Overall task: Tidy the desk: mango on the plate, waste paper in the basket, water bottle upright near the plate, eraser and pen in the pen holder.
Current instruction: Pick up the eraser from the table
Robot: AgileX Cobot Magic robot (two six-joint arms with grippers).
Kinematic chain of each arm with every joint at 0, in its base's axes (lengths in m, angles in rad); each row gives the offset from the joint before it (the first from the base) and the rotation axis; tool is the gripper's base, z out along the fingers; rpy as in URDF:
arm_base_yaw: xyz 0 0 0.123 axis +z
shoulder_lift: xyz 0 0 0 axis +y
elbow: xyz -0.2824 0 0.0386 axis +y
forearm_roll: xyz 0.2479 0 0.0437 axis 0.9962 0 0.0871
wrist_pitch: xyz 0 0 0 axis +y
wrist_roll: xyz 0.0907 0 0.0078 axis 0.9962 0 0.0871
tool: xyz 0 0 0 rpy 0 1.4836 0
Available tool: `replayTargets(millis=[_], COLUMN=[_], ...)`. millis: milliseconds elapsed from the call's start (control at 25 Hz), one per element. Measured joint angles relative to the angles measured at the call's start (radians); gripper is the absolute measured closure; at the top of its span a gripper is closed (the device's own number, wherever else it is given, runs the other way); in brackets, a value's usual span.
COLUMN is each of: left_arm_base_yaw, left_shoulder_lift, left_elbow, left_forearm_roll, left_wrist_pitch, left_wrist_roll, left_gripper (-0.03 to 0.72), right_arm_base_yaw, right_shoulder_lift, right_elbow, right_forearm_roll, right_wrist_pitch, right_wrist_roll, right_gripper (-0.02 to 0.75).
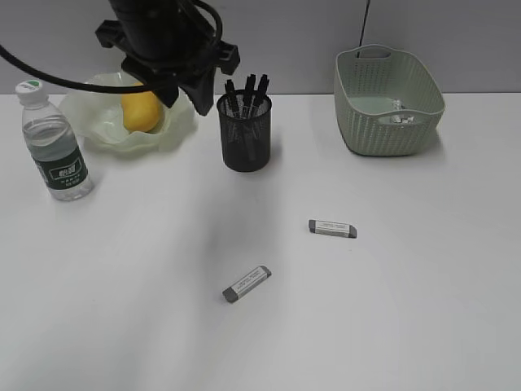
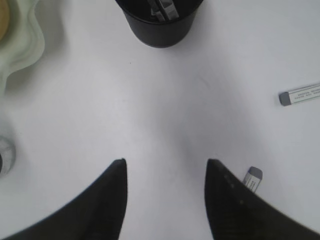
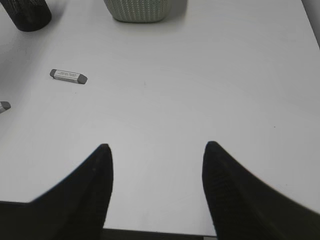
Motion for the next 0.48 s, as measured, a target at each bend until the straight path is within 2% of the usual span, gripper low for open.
replayTargets(millis=[160,480], left_arm_base_yaw=[0.038,0.202], left_shoulder_lift=[-0.065,-0.328], left_elbow=[0.090,0.427], left_forearm_roll=[-0.011,-0.051], left_wrist_pitch=[-0.002,-0.015], left_wrist_roll=[0.016,0.035], left_gripper=[0.314,0.323], right_arm_base_yaw=[0.000,0.000], right_shoulder_lift=[0.000,0.000], right_elbow=[0.000,0.000], right_forearm_roll=[0.000,0.000], right_wrist_pitch=[0.000,0.000], right_wrist_roll=[0.000,-0.001], right_gripper=[0.279,0.279])
